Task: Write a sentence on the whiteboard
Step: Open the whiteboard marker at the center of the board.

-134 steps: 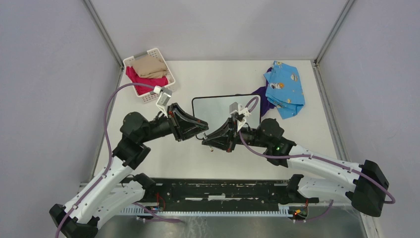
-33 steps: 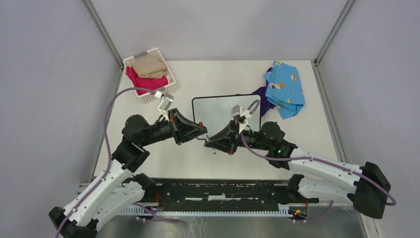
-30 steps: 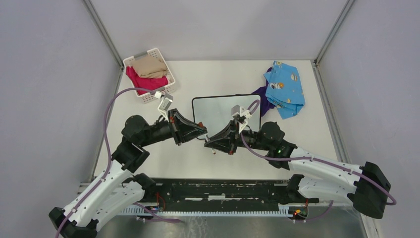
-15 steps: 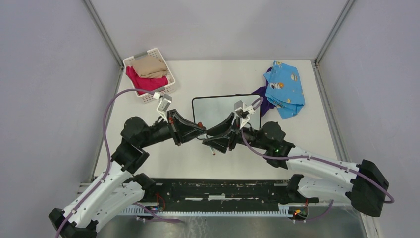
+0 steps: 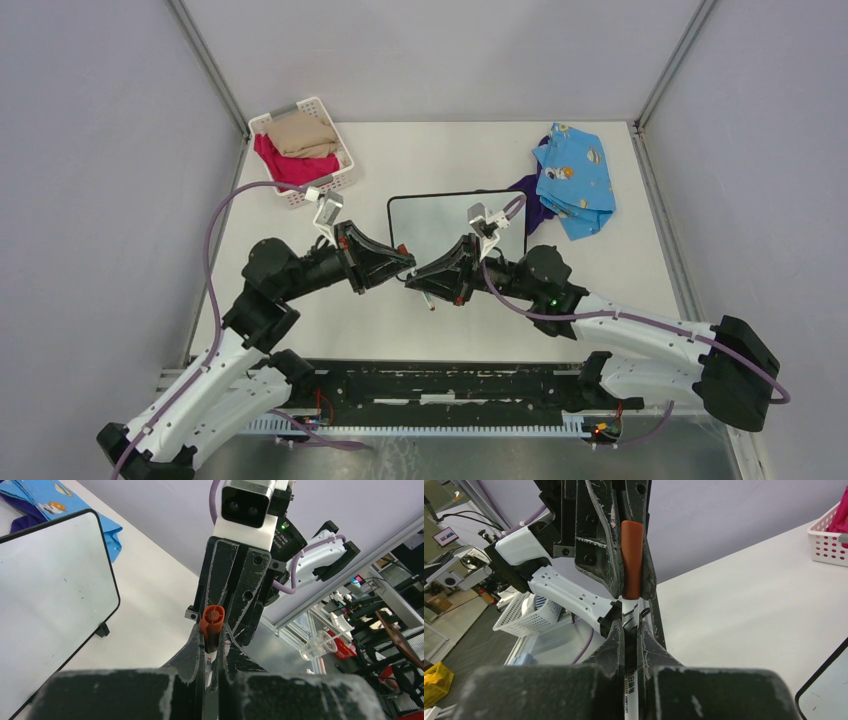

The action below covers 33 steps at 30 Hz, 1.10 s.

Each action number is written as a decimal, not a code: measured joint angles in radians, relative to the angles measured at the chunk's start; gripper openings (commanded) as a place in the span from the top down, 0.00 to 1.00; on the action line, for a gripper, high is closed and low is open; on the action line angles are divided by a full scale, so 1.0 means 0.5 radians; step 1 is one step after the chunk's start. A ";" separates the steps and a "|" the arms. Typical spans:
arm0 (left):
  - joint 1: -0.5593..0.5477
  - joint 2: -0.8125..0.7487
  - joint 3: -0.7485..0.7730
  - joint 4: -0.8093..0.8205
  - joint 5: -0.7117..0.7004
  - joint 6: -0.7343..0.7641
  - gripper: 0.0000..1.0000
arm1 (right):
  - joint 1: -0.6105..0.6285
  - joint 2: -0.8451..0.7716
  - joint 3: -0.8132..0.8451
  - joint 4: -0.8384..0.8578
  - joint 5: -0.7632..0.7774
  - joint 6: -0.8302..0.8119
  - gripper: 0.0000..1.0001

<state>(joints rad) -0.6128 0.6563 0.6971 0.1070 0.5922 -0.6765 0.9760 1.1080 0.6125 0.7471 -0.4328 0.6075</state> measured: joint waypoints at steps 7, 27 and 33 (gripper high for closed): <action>-0.048 -0.041 0.000 -0.091 -0.136 -0.003 0.98 | 0.009 -0.043 -0.064 0.009 0.032 -0.027 1.00; -0.009 -0.193 0.138 -0.406 -0.822 0.052 0.98 | 0.002 -0.423 -0.247 -0.488 0.348 -0.307 1.00; -0.008 -0.072 0.359 -1.103 -1.482 0.168 0.98 | -0.002 -0.756 -0.237 -1.041 0.829 -0.603 1.00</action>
<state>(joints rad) -0.6170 0.6205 0.8768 -0.4446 -0.1490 -0.5926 0.9749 0.7300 0.4938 0.2264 -0.0181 0.3058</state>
